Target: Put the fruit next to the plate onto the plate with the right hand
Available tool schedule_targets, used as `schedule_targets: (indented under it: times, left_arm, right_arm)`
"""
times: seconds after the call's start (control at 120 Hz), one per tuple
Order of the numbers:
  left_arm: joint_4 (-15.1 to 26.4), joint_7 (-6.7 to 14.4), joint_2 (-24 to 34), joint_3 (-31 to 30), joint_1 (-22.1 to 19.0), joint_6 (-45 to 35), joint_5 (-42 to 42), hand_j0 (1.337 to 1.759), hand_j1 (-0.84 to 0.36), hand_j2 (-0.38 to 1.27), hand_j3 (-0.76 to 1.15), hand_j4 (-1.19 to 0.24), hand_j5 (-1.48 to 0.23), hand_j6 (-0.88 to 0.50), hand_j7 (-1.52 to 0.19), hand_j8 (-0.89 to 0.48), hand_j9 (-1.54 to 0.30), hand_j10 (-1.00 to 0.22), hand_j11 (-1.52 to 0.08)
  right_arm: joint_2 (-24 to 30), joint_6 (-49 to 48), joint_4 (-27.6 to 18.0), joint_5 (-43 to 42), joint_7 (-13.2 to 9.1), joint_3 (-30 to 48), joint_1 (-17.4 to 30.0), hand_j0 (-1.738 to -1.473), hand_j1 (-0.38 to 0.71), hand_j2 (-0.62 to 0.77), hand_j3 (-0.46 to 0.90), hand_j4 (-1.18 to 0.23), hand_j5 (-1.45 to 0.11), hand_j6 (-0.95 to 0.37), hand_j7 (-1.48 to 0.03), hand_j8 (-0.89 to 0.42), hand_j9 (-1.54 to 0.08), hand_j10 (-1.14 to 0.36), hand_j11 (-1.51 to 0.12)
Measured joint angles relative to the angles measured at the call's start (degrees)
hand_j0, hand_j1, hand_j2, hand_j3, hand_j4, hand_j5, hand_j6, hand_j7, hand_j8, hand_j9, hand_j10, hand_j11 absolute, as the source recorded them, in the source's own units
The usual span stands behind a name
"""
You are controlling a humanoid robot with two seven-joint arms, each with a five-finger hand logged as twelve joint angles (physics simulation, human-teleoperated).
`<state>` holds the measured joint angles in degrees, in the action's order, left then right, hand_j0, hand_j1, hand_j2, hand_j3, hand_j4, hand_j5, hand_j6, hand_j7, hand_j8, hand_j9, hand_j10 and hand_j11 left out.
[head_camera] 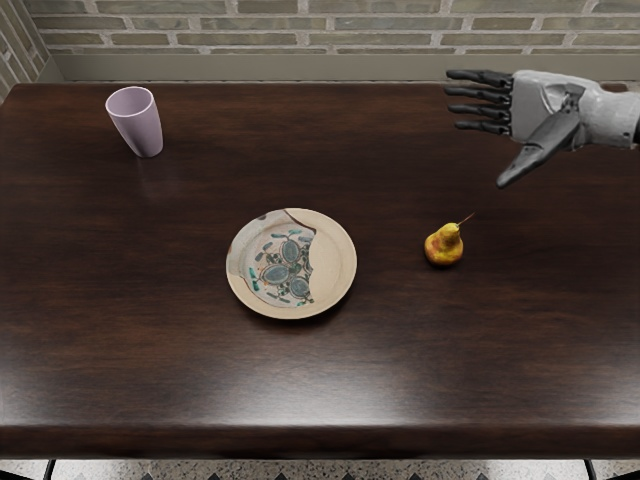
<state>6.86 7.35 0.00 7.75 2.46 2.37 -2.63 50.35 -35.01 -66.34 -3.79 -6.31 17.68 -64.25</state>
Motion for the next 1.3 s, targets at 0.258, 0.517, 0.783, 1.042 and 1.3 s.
schedule_targets:
  times: [0.258,0.517,0.783,1.042,1.3]
  left_arm:
    - [0.0,0.0,0.0,0.0,0.0,0.0,0.0,1.658,0.35,0.0,0.0,0.0,0.0,0.0,0.0,0.0,0.0,0.0,0.0]
    - [0.0,0.0,0.0,0.0,0.0,0.0,0.0,1.658,0.35,0.0,0.0,0.0,0.0,0.0,0.0,0.0,0.0,0.0,0.0]
    - [0.0,0.0,0.0,0.0,0.0,0.0,0.0,1.658,0.35,0.0,0.0,0.0,0.0,0.0,0.0,0.0,0.0,0.0,0.0]
    - [0.0,0.0,0.0,0.0,0.0,0.0,0.0,1.658,0.35,0.0,0.0,0.0,0.0,0.0,0.0,0.0,0.0,0.0,0.0]
    - [0.0,0.0,0.0,0.0,0.0,0.0,0.0,1.658,0.35,0.0,0.0,0.0,0.0,0.0,0.0,0.0,0.0,0.0,0.0]
  right_arm:
    - [-0.4,0.0,1.5,0.0,-0.2,0.0,0.9,-1.658,-0.35,0.0,0.0,0.0,0.0,0.0,0.0,0.0,0.0,0.0,0.0]
    - [-7.3,0.0,6.8,-14.4,6.7,0.8,2.7,-1.658,-0.35,0.0,0.0,0.0,0.0,0.0,0.0,0.0,0.0,0.0,0.0]
    - [-9.2,0.0,8.0,-25.7,17.3,1.0,5.4,-1.658,-0.35,0.0,0.0,0.0,0.0,0.0,0.0,0.0,0.0,0.0,0.0]
    - [-8.4,0.0,8.0,-33.5,27.7,1.0,8.1,-1.658,-0.35,0.0,0.0,0.0,0.0,0.0,0.0,0.0,0.0,0.0,0.0]
    - [-7.2,0.0,8.4,-32.9,30.8,0.9,12.3,-1.658,-0.35,0.0,0.0,0.0,0.0,0.0,0.0,0.0,0.0,0.0,0.0]
